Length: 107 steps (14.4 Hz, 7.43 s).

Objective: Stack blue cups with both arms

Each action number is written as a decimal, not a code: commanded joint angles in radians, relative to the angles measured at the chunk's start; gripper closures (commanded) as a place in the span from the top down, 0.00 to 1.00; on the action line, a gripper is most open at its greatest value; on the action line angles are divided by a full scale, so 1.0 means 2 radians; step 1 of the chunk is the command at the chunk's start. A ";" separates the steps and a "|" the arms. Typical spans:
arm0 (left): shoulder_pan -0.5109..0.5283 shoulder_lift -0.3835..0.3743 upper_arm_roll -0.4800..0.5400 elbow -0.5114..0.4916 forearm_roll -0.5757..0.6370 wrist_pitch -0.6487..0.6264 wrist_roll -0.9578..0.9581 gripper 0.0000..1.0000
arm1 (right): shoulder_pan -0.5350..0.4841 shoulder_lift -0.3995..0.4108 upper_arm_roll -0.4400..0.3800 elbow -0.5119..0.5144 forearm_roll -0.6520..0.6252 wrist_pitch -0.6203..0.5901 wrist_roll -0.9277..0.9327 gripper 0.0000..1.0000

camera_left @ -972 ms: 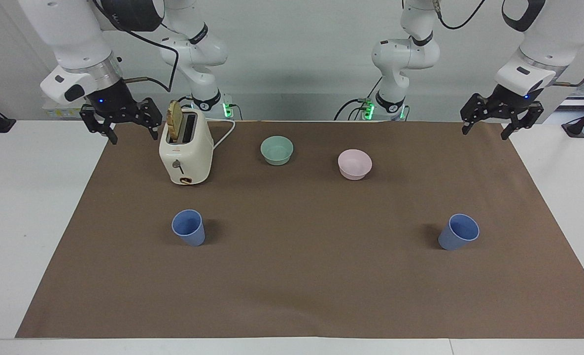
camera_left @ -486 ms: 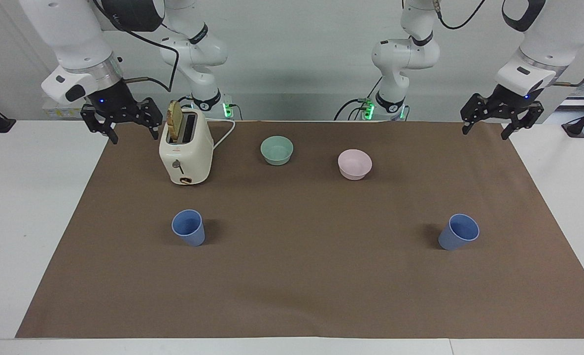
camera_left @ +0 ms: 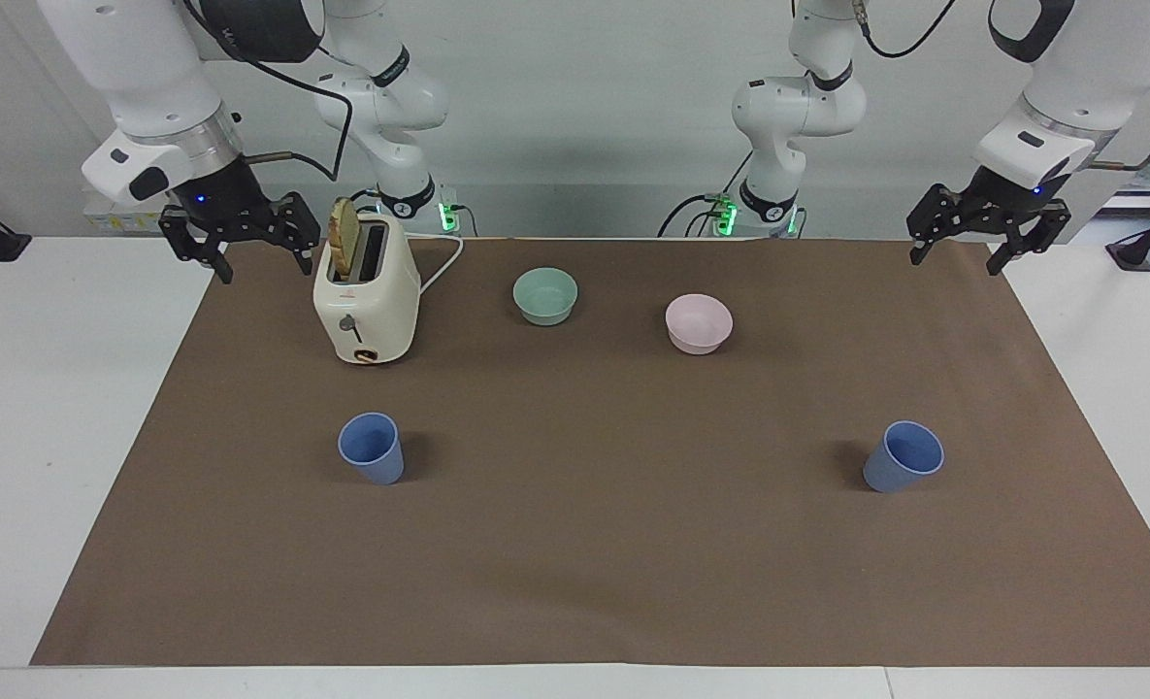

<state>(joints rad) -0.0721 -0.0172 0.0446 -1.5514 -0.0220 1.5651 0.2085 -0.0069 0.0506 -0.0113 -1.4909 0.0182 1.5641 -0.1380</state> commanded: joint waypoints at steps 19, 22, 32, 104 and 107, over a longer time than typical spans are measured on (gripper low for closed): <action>0.025 0.059 0.004 0.001 -0.011 0.110 0.004 1.00 | -0.004 -0.015 0.004 -0.016 -0.005 -0.002 0.008 1.00; 0.039 0.103 0.004 0.002 -0.017 0.155 0.012 1.00 | -0.004 -0.015 0.004 -0.016 -0.005 -0.002 0.008 1.00; 0.051 0.204 0.003 -0.017 -0.053 0.246 0.047 1.00 | -0.004 -0.015 0.005 -0.016 -0.005 -0.002 0.008 1.00; -0.005 0.016 0.014 0.013 0.000 -0.006 -0.056 1.00 | 0.188 0.173 0.014 0.030 0.038 0.184 0.373 0.00; -0.006 0.016 0.013 0.013 0.000 -0.006 -0.056 1.00 | 0.256 0.192 0.013 0.087 0.036 0.186 0.463 0.00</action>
<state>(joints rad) -0.0936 0.0058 0.0791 -1.5457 -0.0397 1.5736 0.0827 0.4458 0.3779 0.0249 -1.4265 0.0851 1.9525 0.6969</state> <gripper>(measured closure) 0.000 0.952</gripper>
